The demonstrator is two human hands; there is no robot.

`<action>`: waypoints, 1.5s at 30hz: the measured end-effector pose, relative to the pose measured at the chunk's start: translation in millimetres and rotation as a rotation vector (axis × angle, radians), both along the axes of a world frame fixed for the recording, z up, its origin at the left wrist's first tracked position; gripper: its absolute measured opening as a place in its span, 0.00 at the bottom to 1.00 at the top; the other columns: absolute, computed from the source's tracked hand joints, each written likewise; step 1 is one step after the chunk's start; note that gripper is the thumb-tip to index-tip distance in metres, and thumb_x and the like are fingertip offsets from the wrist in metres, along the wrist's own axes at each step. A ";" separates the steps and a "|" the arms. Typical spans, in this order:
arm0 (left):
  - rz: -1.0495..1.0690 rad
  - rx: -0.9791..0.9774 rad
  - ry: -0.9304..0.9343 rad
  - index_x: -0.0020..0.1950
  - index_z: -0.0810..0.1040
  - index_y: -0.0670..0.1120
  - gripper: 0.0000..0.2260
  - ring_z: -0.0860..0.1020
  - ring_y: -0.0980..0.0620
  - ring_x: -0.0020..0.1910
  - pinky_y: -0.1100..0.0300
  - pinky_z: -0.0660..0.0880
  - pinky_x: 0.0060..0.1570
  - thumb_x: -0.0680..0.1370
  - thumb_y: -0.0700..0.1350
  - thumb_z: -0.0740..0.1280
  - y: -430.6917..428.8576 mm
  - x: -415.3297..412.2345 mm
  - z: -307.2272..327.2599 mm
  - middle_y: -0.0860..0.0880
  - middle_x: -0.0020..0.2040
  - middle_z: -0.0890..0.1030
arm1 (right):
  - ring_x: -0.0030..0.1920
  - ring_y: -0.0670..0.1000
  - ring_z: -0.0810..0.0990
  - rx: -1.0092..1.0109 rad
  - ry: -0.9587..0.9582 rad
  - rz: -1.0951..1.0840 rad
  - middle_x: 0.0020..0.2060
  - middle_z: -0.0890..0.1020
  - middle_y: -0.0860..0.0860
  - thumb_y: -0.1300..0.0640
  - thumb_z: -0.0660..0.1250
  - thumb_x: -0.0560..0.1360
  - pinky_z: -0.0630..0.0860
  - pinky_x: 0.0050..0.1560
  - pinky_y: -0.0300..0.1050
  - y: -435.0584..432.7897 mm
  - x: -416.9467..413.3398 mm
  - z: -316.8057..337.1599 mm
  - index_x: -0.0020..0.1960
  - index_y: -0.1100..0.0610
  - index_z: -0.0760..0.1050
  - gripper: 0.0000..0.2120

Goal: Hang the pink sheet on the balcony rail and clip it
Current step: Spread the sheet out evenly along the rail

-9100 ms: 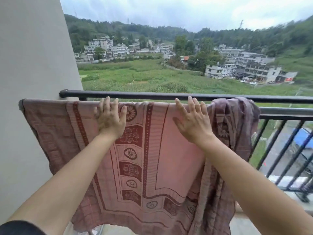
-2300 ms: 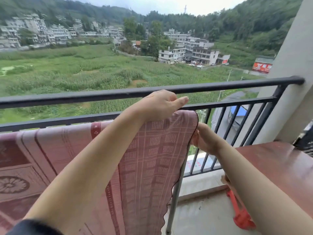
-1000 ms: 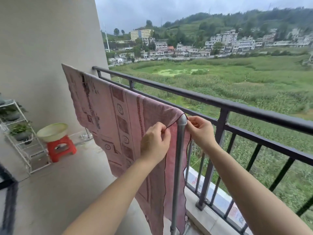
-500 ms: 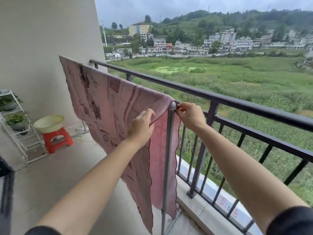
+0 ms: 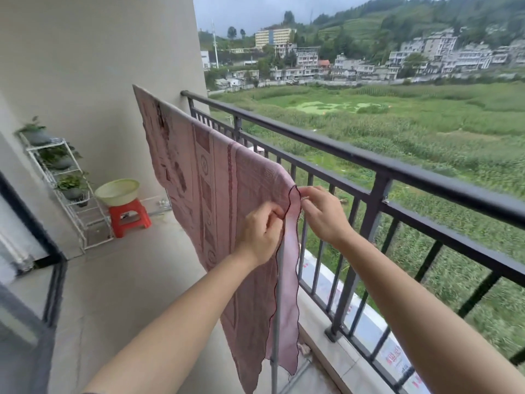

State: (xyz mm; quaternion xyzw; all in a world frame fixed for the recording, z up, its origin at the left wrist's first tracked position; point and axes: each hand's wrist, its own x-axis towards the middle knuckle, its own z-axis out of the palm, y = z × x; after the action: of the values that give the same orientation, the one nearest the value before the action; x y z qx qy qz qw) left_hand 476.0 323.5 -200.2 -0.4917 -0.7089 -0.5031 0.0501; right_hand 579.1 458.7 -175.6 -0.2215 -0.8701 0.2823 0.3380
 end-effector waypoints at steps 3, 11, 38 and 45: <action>0.152 0.036 -0.011 0.46 0.76 0.44 0.06 0.75 0.51 0.40 0.57 0.71 0.41 0.76 0.40 0.60 -4.3 -18.1 8.1 0.51 0.40 0.79 | 0.57 0.47 0.79 -0.140 0.118 0.005 0.55 0.83 0.48 0.59 0.57 0.76 0.73 0.60 0.44 5.1 -11.4 23.2 0.62 0.54 0.79 0.18; 0.455 -0.124 0.247 0.49 0.73 0.47 0.07 0.70 0.51 0.39 0.58 0.62 0.37 0.81 0.48 0.58 -20.1 -123.0 45.7 0.51 0.41 0.78 | 0.52 0.48 0.82 -0.188 -0.003 0.116 0.50 0.85 0.47 0.48 0.64 0.79 0.79 0.56 0.49 -4.6 -65.1 93.6 0.56 0.51 0.83 0.13; 0.287 -0.585 0.363 0.79 0.52 0.51 0.27 0.51 0.46 0.77 0.45 0.51 0.74 0.81 0.57 0.53 -75.2 -603.7 43.3 0.47 0.80 0.49 | 0.72 0.64 0.62 0.562 -0.675 -0.576 0.73 0.64 0.62 0.41 0.59 0.76 0.56 0.72 0.67 -37.0 -519.2 66.1 0.78 0.53 0.55 0.35; 0.291 -0.630 0.365 0.79 0.51 0.51 0.27 0.48 0.47 0.78 0.44 0.50 0.74 0.82 0.57 0.53 9.1 -768.9 27.9 0.48 0.80 0.47 | 0.65 0.63 0.70 0.626 -0.625 -0.605 0.67 0.70 0.61 0.43 0.60 0.75 0.62 0.68 0.64 22.3 -695.1 57.4 0.75 0.56 0.60 0.32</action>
State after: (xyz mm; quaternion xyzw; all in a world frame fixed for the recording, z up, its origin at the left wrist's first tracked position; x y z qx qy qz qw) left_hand -292.9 332.6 -172.3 -0.4585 -0.8705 -0.1528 0.0928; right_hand -116.0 481.0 -118.1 -0.4245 -0.8691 -0.1801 0.1790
